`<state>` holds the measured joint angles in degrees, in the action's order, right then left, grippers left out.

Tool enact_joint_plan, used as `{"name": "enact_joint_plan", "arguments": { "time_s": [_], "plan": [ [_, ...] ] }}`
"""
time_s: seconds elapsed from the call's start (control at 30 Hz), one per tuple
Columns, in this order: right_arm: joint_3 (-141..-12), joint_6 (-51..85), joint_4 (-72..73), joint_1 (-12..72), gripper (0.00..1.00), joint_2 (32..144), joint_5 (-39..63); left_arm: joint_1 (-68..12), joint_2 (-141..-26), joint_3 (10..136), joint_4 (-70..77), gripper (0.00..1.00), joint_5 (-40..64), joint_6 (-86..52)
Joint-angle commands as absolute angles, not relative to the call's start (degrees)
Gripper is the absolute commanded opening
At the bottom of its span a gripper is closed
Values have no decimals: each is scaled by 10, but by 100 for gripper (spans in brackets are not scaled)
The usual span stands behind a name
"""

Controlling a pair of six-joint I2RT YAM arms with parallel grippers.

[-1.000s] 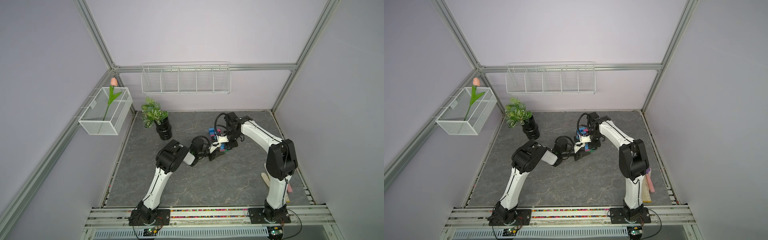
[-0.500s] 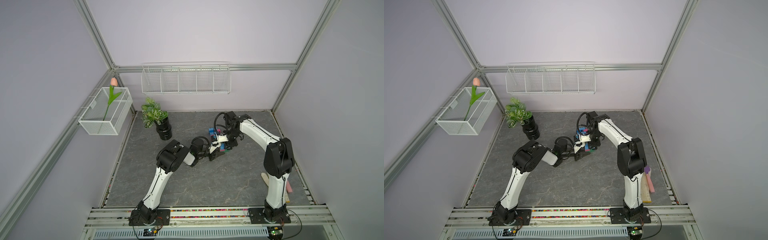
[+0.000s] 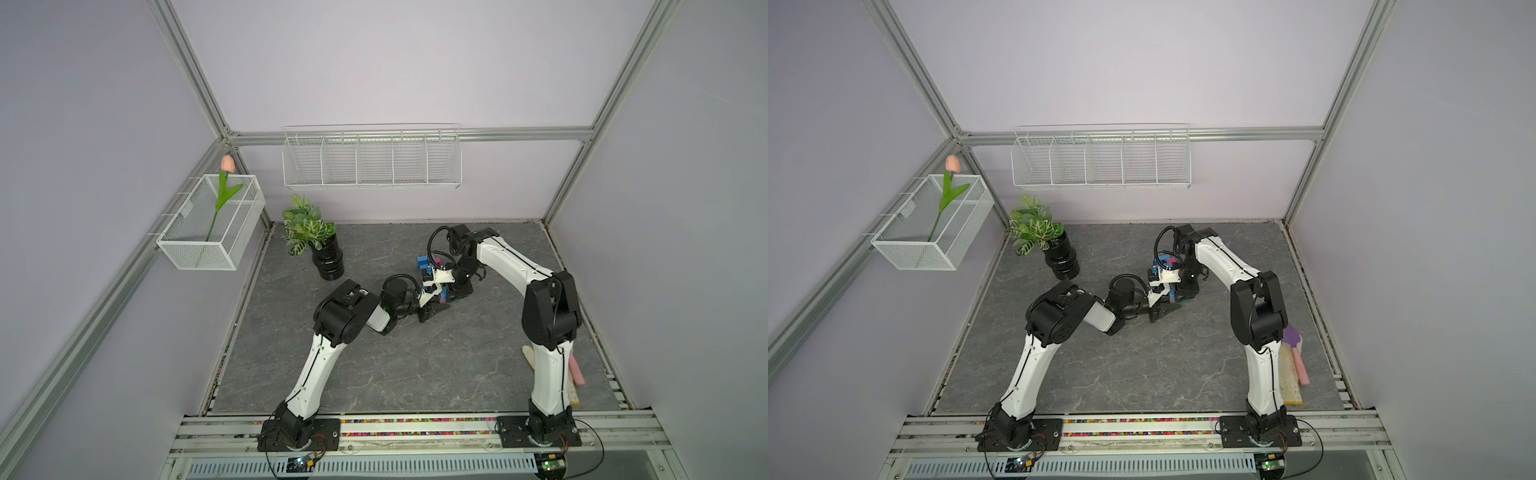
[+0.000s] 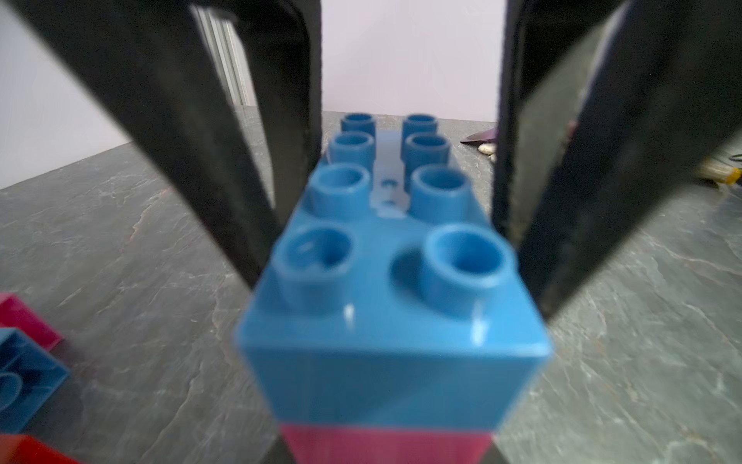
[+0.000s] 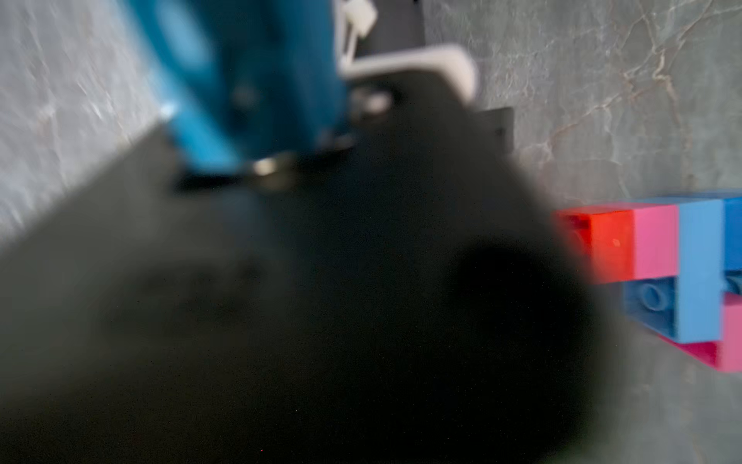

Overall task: Assemble the letter p with lego
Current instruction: Assemble the lego brick with the lego brick.

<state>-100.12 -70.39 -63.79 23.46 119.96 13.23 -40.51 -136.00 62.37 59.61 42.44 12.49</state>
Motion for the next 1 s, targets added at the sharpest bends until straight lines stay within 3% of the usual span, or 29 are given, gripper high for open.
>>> {"name": "enact_joint_plan", "arguments": {
  "time_s": [0.0,0.33,0.5,0.53,0.57,0.6,0.77,0.97],
  "plan": [
    [-949,-662,-623,241,56,1289,15,-407,-1440,575,351,9,325,157],
    [-942,-636,-581,208,64,1187,89,-408,-1428,568,356,9,321,154],
    [-845,-555,-389,171,66,1014,194,-411,-1396,554,366,9,321,139],
    [-816,-529,-343,166,76,977,211,-414,-1387,552,364,9,319,137],
    [-782,-496,-286,162,97,934,221,-417,-1375,551,359,9,315,138],
    [-749,-455,-226,161,99,895,217,-421,-1362,550,353,9,313,138],
    [-635,-279,-76,162,99,734,177,-447,-1286,534,328,9,300,127],
    [-548,-117,-91,161,100,585,120,-458,-1150,473,367,8,320,38]
  ]
}}
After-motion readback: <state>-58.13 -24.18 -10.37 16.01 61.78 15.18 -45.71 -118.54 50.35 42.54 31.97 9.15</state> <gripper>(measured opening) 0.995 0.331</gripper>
